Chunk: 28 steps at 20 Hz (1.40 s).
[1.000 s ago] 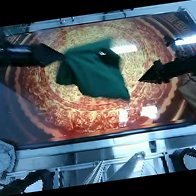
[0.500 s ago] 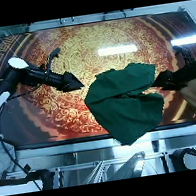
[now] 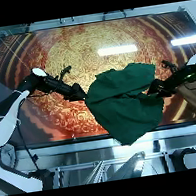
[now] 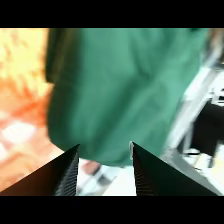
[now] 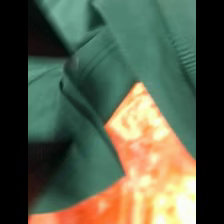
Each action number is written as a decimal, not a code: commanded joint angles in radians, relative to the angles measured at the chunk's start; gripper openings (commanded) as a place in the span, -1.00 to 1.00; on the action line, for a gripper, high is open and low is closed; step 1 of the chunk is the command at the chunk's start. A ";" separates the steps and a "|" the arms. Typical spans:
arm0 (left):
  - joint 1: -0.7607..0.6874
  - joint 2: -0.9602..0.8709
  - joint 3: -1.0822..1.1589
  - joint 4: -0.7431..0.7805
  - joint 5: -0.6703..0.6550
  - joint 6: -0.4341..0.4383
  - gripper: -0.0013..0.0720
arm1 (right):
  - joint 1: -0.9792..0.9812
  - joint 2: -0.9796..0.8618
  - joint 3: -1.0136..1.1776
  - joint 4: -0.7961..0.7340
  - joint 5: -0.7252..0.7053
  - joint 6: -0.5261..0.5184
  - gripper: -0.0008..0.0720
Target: Fold the shirts.
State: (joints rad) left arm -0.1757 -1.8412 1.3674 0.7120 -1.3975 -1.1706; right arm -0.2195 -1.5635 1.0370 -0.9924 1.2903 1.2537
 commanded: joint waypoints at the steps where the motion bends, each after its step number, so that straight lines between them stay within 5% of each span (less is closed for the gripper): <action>1: -0.050 -0.073 0.070 0.129 0.031 -0.029 -0.02 | 0.034 -0.097 0.000 0.143 -0.013 -0.132 -0.92; 5: -0.124 -0.135 0.180 0.202 0.030 -0.045 -0.03 | 0.061 -0.093 0.001 0.355 0.070 -0.285 -0.92; 7: -0.159 -0.158 0.249 0.201 0.013 -0.047 -0.91 | 0.061 -0.075 0.001 0.404 0.102 -0.306 -0.92; 13: -0.196 -0.159 0.451 0.204 -0.087 -0.046 -0.91 | 0.023 0.009 0.001 0.330 0.134 -0.310 -0.92; 17: -0.157 -0.159 0.400 0.204 -0.156 -0.046 -0.91 | -0.093 0.103 -0.036 0.037 0.164 -0.084 -0.92; 18: -0.146 -0.159 0.387 0.204 -0.151 -0.046 -0.73 | -0.139 0.141 -0.063 -0.008 0.167 -0.039 -0.92; 20: -0.116 -0.159 0.391 0.204 -0.118 -0.045 0.69 | -0.241 0.230 -0.139 -0.026 0.165 0.009 -0.92; 21: -0.098 -0.159 0.407 0.204 -0.095 -0.046 1.00 | -0.289 0.269 -0.183 -0.026 0.165 0.033 -0.88; 22: -0.083 -0.159 0.433 0.205 -0.068 -0.046 1.00 | -0.334 0.303 -0.234 -0.026 0.166 0.058 -0.46; 23: -0.068 -0.159 0.460 0.204 -0.032 -0.046 1.00 | -0.367 0.325 -0.285 -0.026 0.163 0.065 0.39; 24: -0.057 -0.160 0.485 0.204 0.002 -0.046 1.00 | -0.389 0.338 -0.340 -0.025 0.145 0.076 0.73; 28: -0.069 -0.217 0.570 0.203 0.037 -0.054 1.00 | -0.378 0.333 -0.499 0.018 -0.048 0.087 0.73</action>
State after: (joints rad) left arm -0.2451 -2.0254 1.8851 0.9161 -1.3979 -1.2167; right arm -0.5819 -1.2453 0.6483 -0.9977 1.3659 1.3170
